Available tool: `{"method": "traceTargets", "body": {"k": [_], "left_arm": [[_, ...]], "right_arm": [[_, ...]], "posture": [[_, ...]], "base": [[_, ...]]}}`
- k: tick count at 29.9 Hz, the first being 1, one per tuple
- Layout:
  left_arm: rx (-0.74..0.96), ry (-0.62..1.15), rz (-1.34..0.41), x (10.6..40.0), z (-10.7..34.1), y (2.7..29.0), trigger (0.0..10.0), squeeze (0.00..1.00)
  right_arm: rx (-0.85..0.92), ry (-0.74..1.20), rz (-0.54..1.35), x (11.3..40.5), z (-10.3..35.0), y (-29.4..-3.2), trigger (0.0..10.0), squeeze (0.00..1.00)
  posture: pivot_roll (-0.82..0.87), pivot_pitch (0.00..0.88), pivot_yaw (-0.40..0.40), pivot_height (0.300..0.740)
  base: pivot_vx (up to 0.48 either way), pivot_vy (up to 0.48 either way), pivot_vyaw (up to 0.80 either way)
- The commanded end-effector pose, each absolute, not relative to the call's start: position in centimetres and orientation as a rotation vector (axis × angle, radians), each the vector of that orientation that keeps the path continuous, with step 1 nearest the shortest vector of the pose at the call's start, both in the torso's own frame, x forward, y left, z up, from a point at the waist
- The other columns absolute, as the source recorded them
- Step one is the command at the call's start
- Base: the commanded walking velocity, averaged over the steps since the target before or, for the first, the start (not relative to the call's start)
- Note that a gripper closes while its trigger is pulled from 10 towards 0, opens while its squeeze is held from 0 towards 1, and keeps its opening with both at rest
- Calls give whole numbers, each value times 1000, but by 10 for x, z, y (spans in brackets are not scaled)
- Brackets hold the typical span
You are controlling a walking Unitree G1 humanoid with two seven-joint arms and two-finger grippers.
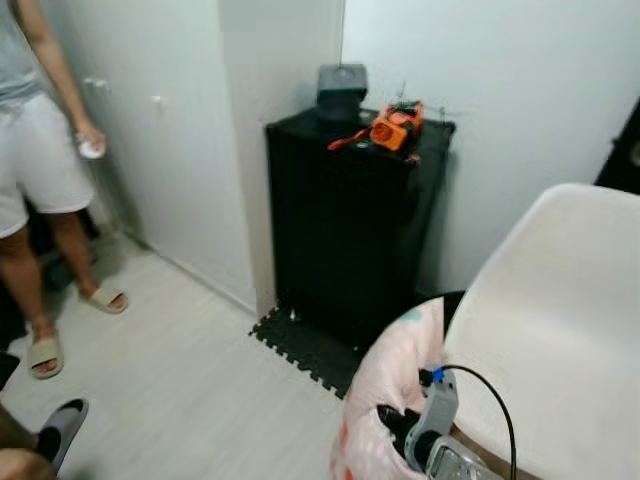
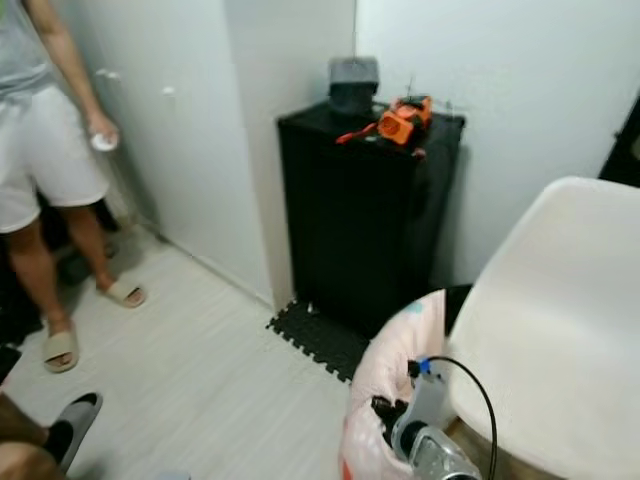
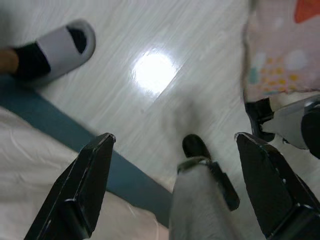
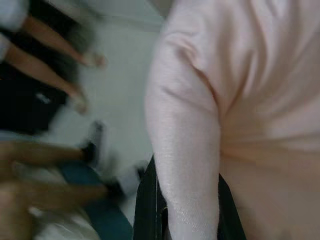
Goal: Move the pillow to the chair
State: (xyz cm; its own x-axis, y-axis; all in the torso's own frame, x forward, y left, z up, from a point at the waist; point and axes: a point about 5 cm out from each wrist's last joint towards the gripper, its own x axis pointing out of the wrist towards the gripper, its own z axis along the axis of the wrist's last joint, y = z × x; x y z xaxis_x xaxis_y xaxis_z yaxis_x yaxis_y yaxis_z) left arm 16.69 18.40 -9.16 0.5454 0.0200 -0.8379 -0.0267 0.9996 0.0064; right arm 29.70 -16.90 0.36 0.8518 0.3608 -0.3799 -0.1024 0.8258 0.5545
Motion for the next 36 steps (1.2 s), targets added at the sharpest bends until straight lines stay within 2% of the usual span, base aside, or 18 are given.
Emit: {"method": "traceTargets", "body": {"k": [1, 8, 17, 33, 36], "left_arm": [[-11, 1007, 26, 163, -93, 183, 10000, 0], [-19, 1000, 22, 165, -93, 181, 10000, 0], [-15, 989, 12, 169, -91, 178, 10000, 0], [-6, 980, -4, 171, -90, 178, 10000, 0], [-7, 981, -3, 170, -91, 178, 10000, 0]], "right_arm": [[602, 319, 363, 320, 36, -165, 10000, 0], [690, 133, 435, 345, 78, -165, 10000, 0], [691, 14, 517, 357, 107, -160, 10000, 0], [682, -8, 511, 362, 118, -159, 10000, 0], [647, 29, 480, 360, 110, -158, 10000, 0]], "posture": [[-136, 41, 34, 740], [-136, 40, 30, 740], [-137, 35, 28, 740], [-131, 23, 26, 740], [-128, 25, 26, 740]], "base": [[0, 0, -800], [0, 0, -800], [0, 0, -800], [45, 0, -800], [244, 0, 0]]}}
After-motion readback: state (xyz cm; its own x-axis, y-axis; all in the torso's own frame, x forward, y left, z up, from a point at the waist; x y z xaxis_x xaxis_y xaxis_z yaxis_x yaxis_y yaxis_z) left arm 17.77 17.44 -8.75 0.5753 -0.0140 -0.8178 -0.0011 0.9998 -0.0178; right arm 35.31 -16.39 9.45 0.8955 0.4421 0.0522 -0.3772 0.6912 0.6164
